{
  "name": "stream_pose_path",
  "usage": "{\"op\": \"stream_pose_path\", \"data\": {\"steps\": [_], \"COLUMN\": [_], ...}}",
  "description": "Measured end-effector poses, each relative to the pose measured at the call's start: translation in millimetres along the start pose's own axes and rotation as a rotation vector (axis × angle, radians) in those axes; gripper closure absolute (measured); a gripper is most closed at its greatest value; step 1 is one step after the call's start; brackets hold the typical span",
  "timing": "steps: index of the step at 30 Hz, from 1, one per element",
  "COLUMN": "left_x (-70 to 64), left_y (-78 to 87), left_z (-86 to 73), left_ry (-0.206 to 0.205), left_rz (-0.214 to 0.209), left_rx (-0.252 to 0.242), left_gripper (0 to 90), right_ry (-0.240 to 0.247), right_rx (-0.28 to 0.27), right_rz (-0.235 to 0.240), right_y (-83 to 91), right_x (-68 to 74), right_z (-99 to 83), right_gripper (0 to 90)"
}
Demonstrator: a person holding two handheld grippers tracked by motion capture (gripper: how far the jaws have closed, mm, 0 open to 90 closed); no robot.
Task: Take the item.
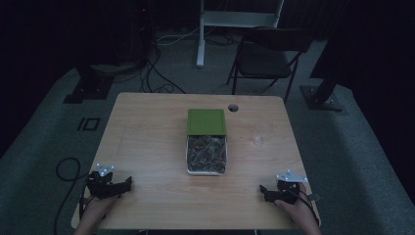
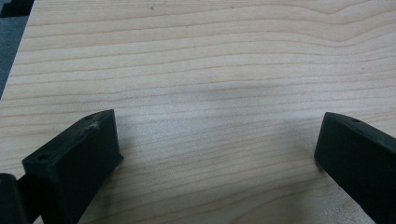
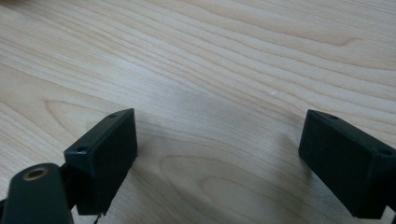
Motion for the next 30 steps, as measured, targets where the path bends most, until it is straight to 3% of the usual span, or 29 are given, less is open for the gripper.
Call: {"op": "stream_pose_path", "data": {"steps": [16,30], "left_x": [0.2,0.2], "left_y": [-0.3,-0.2], "left_z": [0.3,0.2], "left_ry": [0.003,0.001], "left_rz": [0.002,0.002], "left_rx": [-0.001,0.0], "left_gripper": [0.5,0.5], "right_ry": [-0.006,-0.039], "right_rx": [-0.001,-0.024], "right_rz": [-0.003,-0.004], "right_y": [-0.1,1.2], "right_x": [0.1,1.7], "right_z": [0.3,7.4], "right_gripper": [11.5,11.6]}}
Point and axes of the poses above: each handheld gripper's, and its own axes: y roughly backward along the jaws, z roughly out of its top, x roughly to its left, the point moved 6 cm from there along -y, roughly forward along the jaws, and after that the axes turned 2 degrees about -y, right-handed, at the moved point
